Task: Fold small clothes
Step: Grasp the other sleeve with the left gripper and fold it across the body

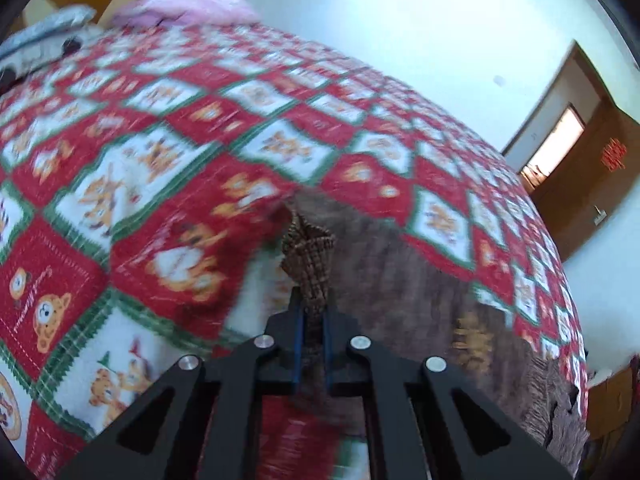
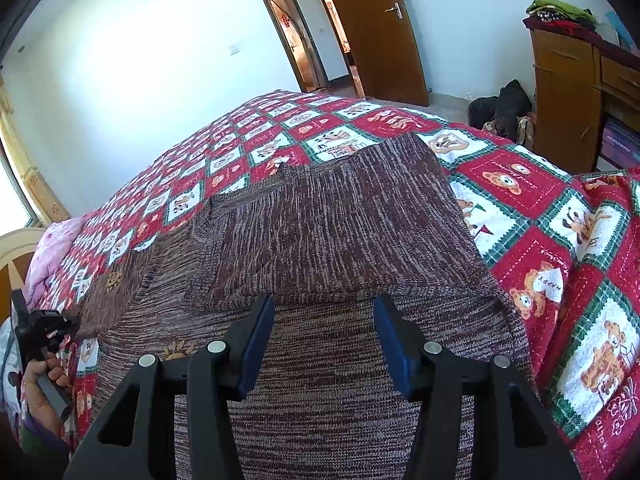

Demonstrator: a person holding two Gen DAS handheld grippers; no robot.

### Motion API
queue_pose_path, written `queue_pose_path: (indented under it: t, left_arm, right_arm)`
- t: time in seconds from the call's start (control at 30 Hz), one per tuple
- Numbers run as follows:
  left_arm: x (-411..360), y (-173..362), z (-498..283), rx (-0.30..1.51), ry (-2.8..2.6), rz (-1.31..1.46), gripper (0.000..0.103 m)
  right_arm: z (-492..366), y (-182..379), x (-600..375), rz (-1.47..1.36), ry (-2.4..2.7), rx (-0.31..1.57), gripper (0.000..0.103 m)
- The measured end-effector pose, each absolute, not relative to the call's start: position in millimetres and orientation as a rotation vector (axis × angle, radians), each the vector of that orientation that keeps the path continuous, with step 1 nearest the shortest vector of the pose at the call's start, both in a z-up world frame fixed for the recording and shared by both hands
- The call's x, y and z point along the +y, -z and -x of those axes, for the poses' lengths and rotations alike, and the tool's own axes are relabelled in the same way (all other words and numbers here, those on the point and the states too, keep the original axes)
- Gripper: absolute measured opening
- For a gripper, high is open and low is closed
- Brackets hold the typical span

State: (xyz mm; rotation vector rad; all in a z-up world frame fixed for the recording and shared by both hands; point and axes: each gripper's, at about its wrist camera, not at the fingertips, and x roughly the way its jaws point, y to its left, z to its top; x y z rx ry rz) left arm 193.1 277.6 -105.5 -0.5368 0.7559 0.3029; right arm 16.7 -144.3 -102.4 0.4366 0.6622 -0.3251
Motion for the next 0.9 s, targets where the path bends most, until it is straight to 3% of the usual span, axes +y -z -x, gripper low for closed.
queue_pose_path:
  t: [0.27,0.47,0.83,0.87,0.9]
  left_arm:
    - [119.4,42.0,-187.6,0.636,0.018,0.191,0.008]
    - [-1.8,62.3,-158.1,0.665,0.223,-0.017,0.008]
    - [-5.3,102.0,-148.0,0.813,0.292,0.038,0.011]
    - [-5.8,101.7,-145.7,0.810,0.295,0.039,0.013]
    - [0.1,98.5,-139.9,0.806,0.301,0.045,0.021]
  right_arm:
    - [-15.9,101.7,-144.4,-0.440,0.325,0.659,0.054]
    - [-14.4,100.3,-145.4,-0.444,0.319,0.654,0.054]
    - [-14.5,99.8,-146.6,-0.447,0.305,0.653,0.054]
    - [-14.3,99.7,-146.9,-0.448,0.305,0.653,0.054]
    - [-14.0,99.6,-147.5,-0.451,0.304,0.652,0.054]
